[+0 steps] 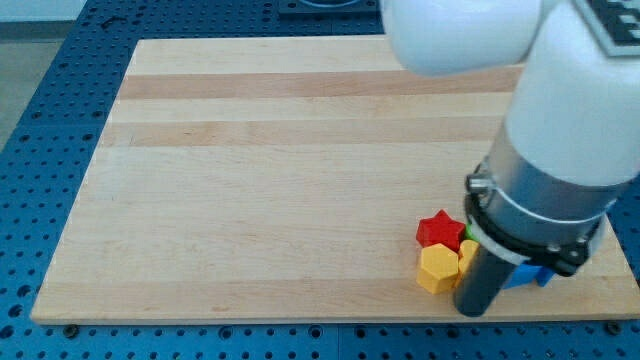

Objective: Push the group of blocks a bit left

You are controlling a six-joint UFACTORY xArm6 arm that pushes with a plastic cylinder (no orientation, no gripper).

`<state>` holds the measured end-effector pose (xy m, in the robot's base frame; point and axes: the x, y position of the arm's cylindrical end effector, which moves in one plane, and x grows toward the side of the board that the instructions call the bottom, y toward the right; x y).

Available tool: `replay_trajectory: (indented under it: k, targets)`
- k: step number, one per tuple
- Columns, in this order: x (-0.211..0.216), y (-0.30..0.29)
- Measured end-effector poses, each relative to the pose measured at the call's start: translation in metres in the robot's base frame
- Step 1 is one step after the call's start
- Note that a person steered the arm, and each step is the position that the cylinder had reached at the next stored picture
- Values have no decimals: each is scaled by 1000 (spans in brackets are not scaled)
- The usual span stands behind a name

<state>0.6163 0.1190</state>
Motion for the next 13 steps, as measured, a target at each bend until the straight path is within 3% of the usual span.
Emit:
replay_trajectory:
  k: [1,3,5,6,11,13]
  targets:
    - [2,-13]
    - [1,75]
    - [1,93]
    - [0,142]
    - [-104,84]
    - [-110,79]
